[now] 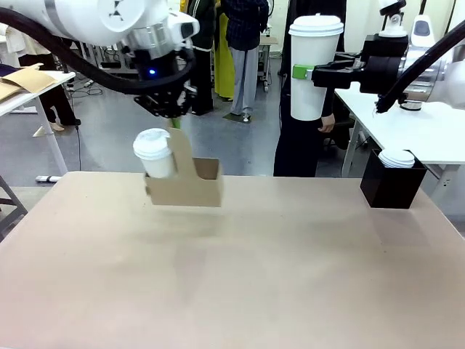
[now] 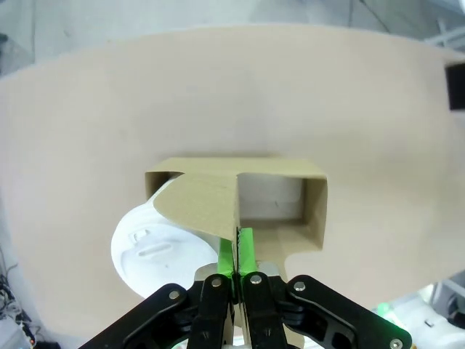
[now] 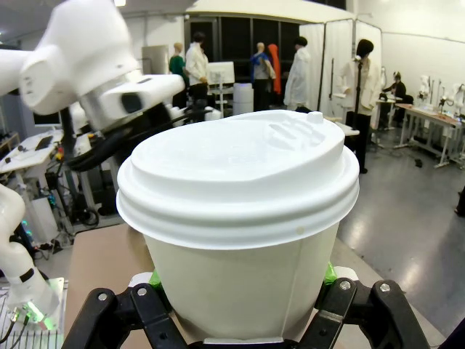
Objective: Pour a drink into a cup and package it in a carrier.
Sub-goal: Position the Cup Carrier in the center of the table.
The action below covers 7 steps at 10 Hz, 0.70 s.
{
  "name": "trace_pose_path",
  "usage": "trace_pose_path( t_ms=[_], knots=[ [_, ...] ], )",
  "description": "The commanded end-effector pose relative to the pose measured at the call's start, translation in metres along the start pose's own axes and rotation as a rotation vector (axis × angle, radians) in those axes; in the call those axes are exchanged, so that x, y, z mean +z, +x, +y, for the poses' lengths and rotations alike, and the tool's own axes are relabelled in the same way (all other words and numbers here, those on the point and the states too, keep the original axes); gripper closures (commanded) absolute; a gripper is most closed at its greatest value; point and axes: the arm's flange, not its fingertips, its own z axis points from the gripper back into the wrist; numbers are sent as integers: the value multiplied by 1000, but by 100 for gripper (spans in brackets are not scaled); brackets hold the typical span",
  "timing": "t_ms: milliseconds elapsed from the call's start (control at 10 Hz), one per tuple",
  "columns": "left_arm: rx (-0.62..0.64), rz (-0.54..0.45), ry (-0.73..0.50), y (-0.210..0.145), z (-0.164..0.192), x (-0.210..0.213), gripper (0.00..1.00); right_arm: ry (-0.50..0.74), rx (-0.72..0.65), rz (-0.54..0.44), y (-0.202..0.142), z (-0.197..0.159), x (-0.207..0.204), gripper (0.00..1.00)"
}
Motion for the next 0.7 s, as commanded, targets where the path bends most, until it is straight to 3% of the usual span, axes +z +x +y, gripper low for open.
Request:
trace_pose_path(
  t_ms=[0,600],
  knots=[
    [14,27,-29,-33,-27,-6,98,-7,3,-6,5,-1,-4,20],
    [-11,33,-8,-101,-84,-33,98,-7,3,-6,5,-1,-4,20]
  ],
)
